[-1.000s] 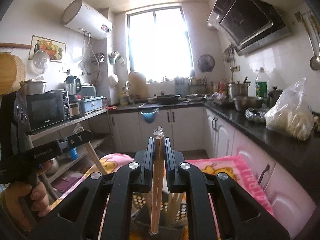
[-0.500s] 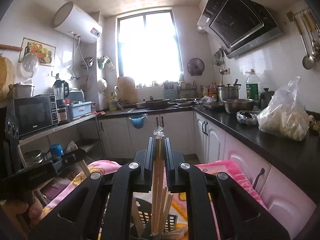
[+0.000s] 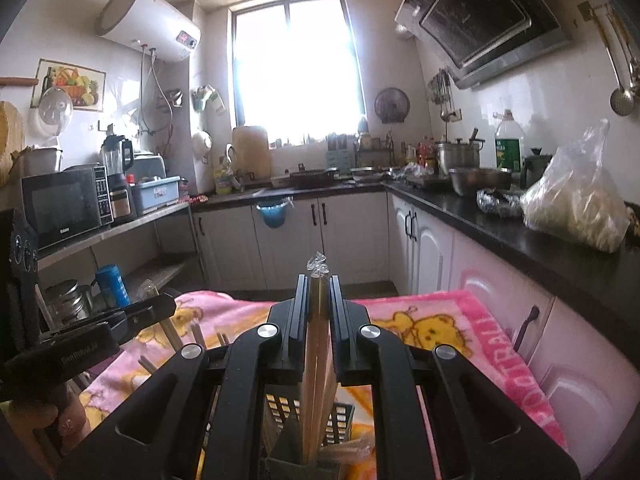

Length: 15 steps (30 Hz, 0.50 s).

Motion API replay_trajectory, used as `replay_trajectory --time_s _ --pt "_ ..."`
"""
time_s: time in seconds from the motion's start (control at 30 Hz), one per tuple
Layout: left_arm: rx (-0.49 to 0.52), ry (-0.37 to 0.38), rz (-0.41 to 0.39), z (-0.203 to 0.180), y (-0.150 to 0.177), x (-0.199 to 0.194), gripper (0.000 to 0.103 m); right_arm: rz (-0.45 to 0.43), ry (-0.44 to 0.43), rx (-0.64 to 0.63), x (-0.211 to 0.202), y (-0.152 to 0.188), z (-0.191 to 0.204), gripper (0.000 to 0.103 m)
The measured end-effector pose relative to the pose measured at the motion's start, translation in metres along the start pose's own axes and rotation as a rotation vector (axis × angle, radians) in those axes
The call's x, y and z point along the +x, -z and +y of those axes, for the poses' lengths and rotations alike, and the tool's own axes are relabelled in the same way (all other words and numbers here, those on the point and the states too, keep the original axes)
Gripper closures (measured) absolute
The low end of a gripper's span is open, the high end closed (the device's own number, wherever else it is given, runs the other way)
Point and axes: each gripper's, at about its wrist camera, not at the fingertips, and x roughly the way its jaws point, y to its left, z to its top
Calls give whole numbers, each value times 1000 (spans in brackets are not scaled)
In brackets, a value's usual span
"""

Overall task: Organize utensils
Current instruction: 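Raise the left gripper's chopstick upright over the basket while the right gripper carries its own, then open the left gripper to drop its chopstick into the basket while the right gripper releases its own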

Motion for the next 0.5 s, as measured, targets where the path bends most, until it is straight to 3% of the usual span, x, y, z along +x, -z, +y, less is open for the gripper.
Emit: replay_trajectory --time_s 0.5 --pt "2 -28 47 11 20 13 102 67 15 28 2 25 -10 93"
